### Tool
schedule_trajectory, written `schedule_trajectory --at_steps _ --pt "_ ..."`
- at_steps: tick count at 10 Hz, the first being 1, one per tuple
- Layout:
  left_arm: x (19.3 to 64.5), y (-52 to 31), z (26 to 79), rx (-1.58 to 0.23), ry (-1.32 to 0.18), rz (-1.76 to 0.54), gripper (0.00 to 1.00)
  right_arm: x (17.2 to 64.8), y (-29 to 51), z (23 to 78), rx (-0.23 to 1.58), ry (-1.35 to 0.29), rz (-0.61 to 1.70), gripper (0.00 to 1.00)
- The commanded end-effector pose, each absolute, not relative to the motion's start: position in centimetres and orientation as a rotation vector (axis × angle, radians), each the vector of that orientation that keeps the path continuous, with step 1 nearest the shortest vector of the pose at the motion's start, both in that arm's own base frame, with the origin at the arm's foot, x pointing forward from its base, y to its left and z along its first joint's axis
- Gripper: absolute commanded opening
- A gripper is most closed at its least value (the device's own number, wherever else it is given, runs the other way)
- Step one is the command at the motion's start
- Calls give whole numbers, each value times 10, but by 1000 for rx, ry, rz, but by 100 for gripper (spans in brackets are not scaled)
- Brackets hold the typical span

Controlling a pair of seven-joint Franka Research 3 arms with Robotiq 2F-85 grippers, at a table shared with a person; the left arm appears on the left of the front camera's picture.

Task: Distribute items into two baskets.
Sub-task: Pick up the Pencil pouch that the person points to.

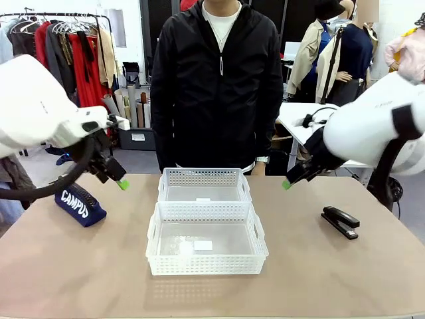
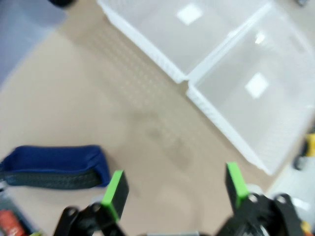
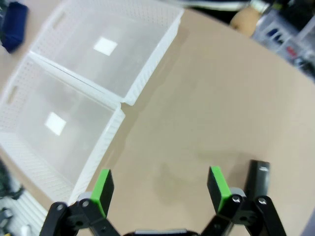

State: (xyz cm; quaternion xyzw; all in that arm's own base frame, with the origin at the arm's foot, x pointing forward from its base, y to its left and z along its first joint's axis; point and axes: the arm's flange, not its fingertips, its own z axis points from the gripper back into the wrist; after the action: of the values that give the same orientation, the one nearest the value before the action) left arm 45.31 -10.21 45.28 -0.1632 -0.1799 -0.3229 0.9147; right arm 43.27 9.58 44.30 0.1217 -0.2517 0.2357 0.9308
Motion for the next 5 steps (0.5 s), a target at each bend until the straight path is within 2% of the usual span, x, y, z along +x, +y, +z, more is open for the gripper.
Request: schedule_trajectory --at_steps 1,3,5 --pt "464 -53 467 -424 -332 -630 100 438 55 454 383 -520 461 100" --pt "453 -16 481 -491 -359 -598 100 434 16 462 481 -510 431 100" --pt "439 27 494 -476 -446 -498 100 422 -25 468 568 -550 402 100"
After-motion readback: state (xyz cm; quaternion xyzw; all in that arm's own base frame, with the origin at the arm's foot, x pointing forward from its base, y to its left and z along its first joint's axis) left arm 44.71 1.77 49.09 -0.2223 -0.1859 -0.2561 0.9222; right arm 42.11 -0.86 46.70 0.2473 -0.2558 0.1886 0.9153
